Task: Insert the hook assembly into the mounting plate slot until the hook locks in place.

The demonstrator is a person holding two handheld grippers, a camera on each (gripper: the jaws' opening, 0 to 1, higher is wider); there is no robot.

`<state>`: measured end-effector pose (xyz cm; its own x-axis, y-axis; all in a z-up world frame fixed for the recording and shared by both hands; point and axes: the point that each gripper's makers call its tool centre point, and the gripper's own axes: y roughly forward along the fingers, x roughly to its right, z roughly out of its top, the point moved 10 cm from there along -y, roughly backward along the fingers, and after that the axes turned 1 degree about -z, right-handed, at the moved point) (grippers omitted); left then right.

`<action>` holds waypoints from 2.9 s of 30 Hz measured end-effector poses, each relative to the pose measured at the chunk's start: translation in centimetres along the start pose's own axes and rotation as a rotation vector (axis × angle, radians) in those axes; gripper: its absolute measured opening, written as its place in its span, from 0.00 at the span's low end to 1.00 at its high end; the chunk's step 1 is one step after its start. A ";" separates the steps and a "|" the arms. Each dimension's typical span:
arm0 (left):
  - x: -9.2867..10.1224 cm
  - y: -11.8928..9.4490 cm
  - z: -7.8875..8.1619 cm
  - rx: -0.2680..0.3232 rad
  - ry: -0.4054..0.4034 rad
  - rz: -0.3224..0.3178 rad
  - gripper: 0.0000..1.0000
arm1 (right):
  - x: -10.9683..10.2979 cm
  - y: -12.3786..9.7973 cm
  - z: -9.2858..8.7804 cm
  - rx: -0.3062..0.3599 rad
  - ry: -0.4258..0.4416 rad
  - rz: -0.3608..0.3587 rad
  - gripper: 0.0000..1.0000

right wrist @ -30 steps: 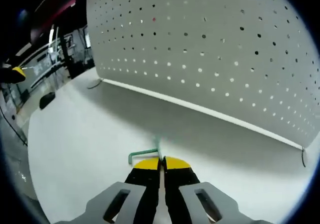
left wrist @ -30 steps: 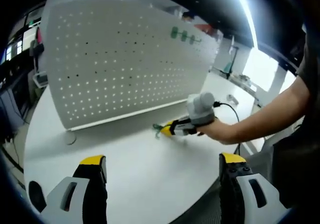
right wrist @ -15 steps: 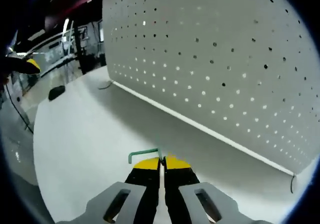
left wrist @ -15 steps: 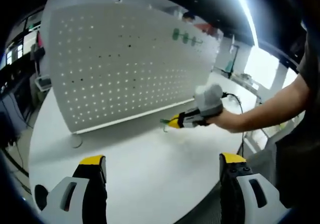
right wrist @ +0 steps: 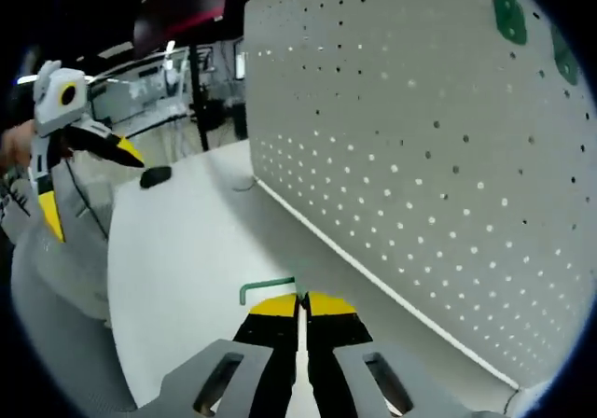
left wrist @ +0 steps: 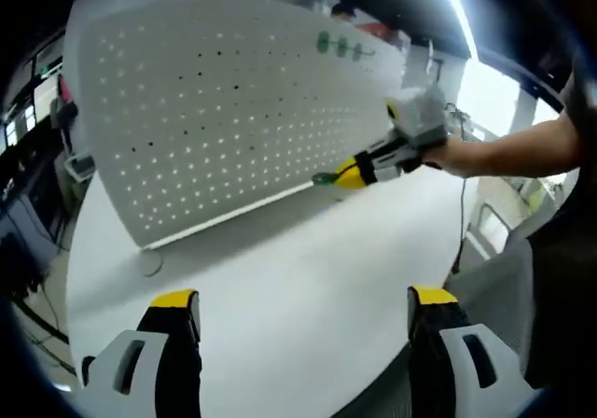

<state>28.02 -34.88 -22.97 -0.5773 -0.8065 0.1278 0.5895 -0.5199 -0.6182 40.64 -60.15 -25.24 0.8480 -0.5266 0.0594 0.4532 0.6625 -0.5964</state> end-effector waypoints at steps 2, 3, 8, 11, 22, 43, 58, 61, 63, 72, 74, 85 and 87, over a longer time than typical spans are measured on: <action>0.0 0.3 0.0 -0.006 0.008 -0.008 0.91 | -0.8 -0.4 0.6 -0.002 -0.028 0.056 0.00; 0.0 0.4 0.1 -0.010 0.013 -0.015 0.90 | -1.1 -0.5 0.8 -0.010 -0.040 0.084 0.00; 0.0 1.0 0.2 -0.026 0.043 -0.043 0.84 | -3.5 -1.1 1.7 -0.051 -0.133 0.212 0.00; 0.2 1.3 0.2 -0.034 0.058 -0.063 0.80 | -5.3 -1.3 2.1 -0.087 -0.204 0.300 0.00; 2.5 2.1 0.0 -0.093 0.147 -0.206 0.60 | -9.8 -1.3 2.3 -0.171 -0.291 0.550 0.00; 6.3 2.6 -0.9 -0.230 0.303 -0.442 0.13 | -13.5 -1.1 2.7 -0.307 -0.471 0.754 0.00; 7.1 2.7 -1.4 -0.305 0.369 -0.508 0.05 | -13.9 -1.2 2.6 -0.339 -0.470 0.810 0.00; 7.1 2.7 -1.4 -0.309 0.388 -0.504 0.04 | -13.8 -1.2 2.5 -0.340 -0.461 0.814 0.00; 7.1 2.6 -1.4 -0.313 0.390 -0.503 0.03 | -13.9 -1.2 2.5 -0.343 -0.447 0.815 0.00; 6.7 2.5 -1.3 -0.313 0.359 -0.485 0.02 | -13.8 -1.1 2.6 -0.335 -0.409 0.812 0.00; 6.7 2.4 -1.2 -0.317 0.345 -0.489 0.02 | -13.8 -1.1 2.7 -0.338 -0.399 0.813 0.01; 5.5 2.0 -1.2 -0.281 0.228 -0.452 0.02 | -11.7 -1.8 3.3 -0.293 -0.271 0.736 0.05; 4.9 1.9 -1.1 -0.270 0.188 -0.409 0.02 | -10.9 -2.1 3.4 -0.271 -0.226 0.704 0.06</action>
<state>25.65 -39.51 -24.35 -0.8358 -0.4756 0.2742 0.1430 -0.6707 -0.7278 31.40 -54.02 -21.86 0.9594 0.1090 -0.2603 -0.2690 0.6321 -0.7267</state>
